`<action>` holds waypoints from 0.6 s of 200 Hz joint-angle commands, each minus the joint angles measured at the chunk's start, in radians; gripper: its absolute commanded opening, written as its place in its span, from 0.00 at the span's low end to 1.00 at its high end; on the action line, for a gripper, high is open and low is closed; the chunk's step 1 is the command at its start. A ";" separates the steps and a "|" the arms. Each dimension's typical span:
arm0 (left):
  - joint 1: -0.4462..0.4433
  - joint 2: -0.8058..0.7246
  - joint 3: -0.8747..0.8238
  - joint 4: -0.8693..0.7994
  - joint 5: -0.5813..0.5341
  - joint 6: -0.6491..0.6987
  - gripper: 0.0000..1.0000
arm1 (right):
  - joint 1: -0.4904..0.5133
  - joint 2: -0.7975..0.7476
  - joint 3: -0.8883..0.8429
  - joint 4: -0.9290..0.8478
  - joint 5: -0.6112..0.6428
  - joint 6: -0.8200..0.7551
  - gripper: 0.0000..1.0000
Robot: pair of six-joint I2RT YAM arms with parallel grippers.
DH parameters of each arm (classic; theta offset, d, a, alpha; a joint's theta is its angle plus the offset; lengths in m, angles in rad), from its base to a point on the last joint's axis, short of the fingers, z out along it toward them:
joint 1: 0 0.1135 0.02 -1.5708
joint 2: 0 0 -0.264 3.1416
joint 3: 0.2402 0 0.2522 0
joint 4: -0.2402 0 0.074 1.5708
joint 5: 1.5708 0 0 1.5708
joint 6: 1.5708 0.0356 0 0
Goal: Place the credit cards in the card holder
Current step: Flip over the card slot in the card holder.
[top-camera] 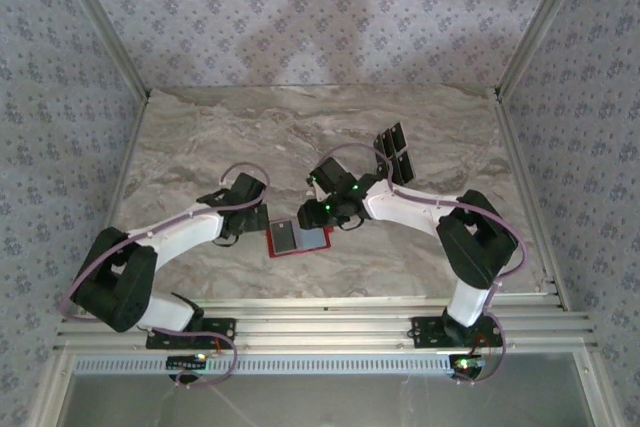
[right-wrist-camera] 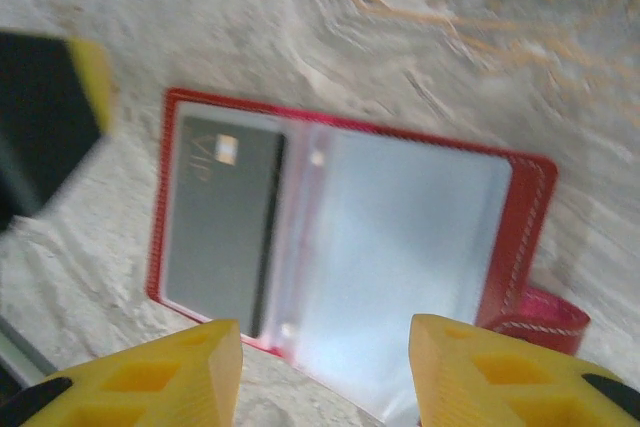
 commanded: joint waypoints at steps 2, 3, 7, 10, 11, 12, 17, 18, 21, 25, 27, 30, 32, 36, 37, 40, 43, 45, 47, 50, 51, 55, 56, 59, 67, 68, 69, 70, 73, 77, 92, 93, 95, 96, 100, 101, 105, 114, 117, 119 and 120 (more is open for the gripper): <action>0.014 -0.054 0.030 -0.044 -0.019 0.033 1.00 | 0.002 -0.023 -0.040 0.015 0.003 0.041 0.50; 0.014 -0.057 0.030 -0.046 -0.019 0.033 1.00 | 0.002 -0.024 -0.042 0.016 0.002 0.042 0.50; 0.014 -0.064 0.030 -0.050 -0.018 0.034 1.00 | 0.005 -0.026 -0.049 0.018 0.002 0.047 0.50; 0.016 -0.069 0.029 -0.053 -0.017 0.033 1.00 | 0.006 -0.031 -0.054 0.019 0.002 0.049 0.51; 0.015 -0.072 0.029 -0.054 -0.017 0.033 1.00 | 0.008 -0.031 -0.056 0.019 0.002 0.049 0.51; 0.015 -0.074 0.028 -0.056 -0.016 0.033 1.00 | 0.009 -0.032 -0.057 0.021 0.001 0.050 0.51; 0.014 -0.083 0.026 -0.058 -0.013 0.032 1.00 | 0.010 -0.038 -0.065 0.023 0.002 0.054 0.51; 0.014 -0.086 0.024 -0.058 -0.013 0.031 1.00 | 0.011 -0.038 -0.068 0.023 0.002 0.055 0.51; 0.013 -0.091 0.022 -0.060 -0.011 0.030 1.00 | 0.013 -0.042 -0.072 0.025 0.002 0.057 0.51; 0.013 -0.097 0.018 -0.063 -0.008 0.028 1.00 | 0.016 -0.047 -0.080 0.027 0.002 0.061 0.51; 0.014 -0.102 0.016 -0.063 -0.006 0.027 1.00 | 0.017 -0.048 -0.084 0.029 0.003 0.063 0.51; 0.015 -0.107 0.012 -0.063 -0.005 0.025 1.00 | 0.020 -0.051 -0.089 0.030 0.004 0.063 0.51; 0.016 -0.111 0.010 -0.063 -0.002 0.022 1.00 | 0.021 -0.054 -0.092 0.033 0.005 0.063 0.51; 0.015 -0.117 0.005 -0.063 0.001 0.019 1.00 | 0.024 -0.057 -0.100 0.035 0.004 0.063 0.51; 0.015 -0.118 0.003 -0.063 0.001 0.019 1.00 | 0.024 -0.059 -0.102 0.036 0.004 0.063 0.51; 0.014 -0.123 -0.001 -0.062 0.004 0.016 1.00 | 0.027 -0.061 -0.106 0.037 0.005 0.063 0.51; 0.015 -0.126 -0.005 -0.060 0.006 0.014 1.00 | 0.028 -0.063 -0.110 0.038 0.005 0.084 0.51; 0.014 -0.130 -0.008 -0.059 0.007 0.012 1.00 | 0.030 -0.065 -0.113 0.039 0.006 0.088 0.51; 0.014 -0.132 -0.011 -0.058 0.009 0.011 1.00 | 0.031 -0.065 -0.116 0.041 0.007 0.090 0.51; 0.014 -0.136 -0.014 -0.058 0.012 0.008 1.00 | 0.034 -0.068 -0.119 0.041 0.008 0.094 0.51; 0.014 -0.136 -0.015 -0.058 0.013 0.007 1.00 | 0.035 -0.068 -0.119 0.041 0.010 0.095 0.51; 0.014 -0.140 -0.021 -0.057 0.017 0.004 1.00 | 0.036 -0.070 -0.124 0.043 0.011 0.099 0.51; 0.014 -0.142 -0.022 -0.058 0.017 0.002 1.00 | 0.037 -0.070 -0.125 0.043 0.013 0.101 0.51; 0.014 -0.143 -0.025 -0.055 0.020 0.001 1.00 | 0.038 -0.072 -0.129 0.045 0.014 0.102 0.51; 0.014 -0.148 -0.034 -0.054 0.023 -0.002 1.00 | 0.042 -0.075 -0.138 0.049 0.018 0.110 0.52; 0.014 -0.148 -0.034 -0.053 0.024 -0.003 1.00 | 0.043 -0.076 -0.138 0.050 0.019 0.111 0.52; 0.014 -0.148 -0.035 -0.053 0.025 -0.003 1.00 | 0.043 -0.076 -0.139 0.049 0.019 0.112 0.52; 0.013 -0.148 -0.036 -0.052 0.025 -0.004 1.00 | 0.045 -0.077 -0.140 0.049 0.020 0.113 0.52; 0.013 -0.149 -0.038 -0.051 0.026 -0.005 1.00 | 0.045 -0.077 -0.143 0.050 0.022 0.115 0.52; 0.013 -0.149 -0.042 -0.050 0.027 -0.006 1.00 | 0.047 -0.077 -0.146 0.053 0.022 0.118 0.52; 0.014 -0.152 -0.052 -0.047 0.030 -0.009 1.00 | 0.050 -0.073 -0.153 0.057 0.024 0.128 0.52; 0.013 -0.152 -0.053 -0.047 0.031 -0.009 1.00 | 0.050 -0.073 -0.154 0.058 0.024 0.129 0.52; 0.014 -0.152 -0.054 -0.046 0.031 -0.011 1.00 | 0.051 -0.073 -0.154 0.059 0.025 0.130 0.52; 0.014 -0.152 -0.055 -0.045 0.031 -0.011 1.00 | 0.052 -0.073 -0.154 0.059 0.025 0.130 0.53; 0.014 -0.152 -0.057 -0.045 0.032 -0.012 1.00 | 0.053 -0.071 -0.156 0.060 0.027 0.132 0.52; 0.013 -0.152 -0.057 -0.045 0.032 -0.012 1.00 | 0.053 -0.070 -0.157 0.059 0.027 0.133 0.52; 0.013 -0.154 -0.059 -0.044 0.033 -0.012 1.00 | 0.053 -0.069 -0.156 0.058 0.027 0.135 0.52; 0.012 -0.154 -0.062 -0.042 0.035 -0.014 1.00 | 0.055 -0.064 -0.157 0.059 0.027 0.137 0.52; 0.012 -0.154 -0.062 -0.040 0.034 -0.014 1.00 | 0.056 -0.063 -0.156 0.059 0.028 0.138 0.52; 0.011 -0.154 -0.062 -0.041 0.035 -0.013 1.00 | 0.056 -0.063 -0.157 0.059 0.027 0.139 0.52; 0.011 -0.154 -0.063 -0.041 0.036 -0.014 1.00 | 0.057 -0.062 -0.157 0.059 0.027 0.140 0.52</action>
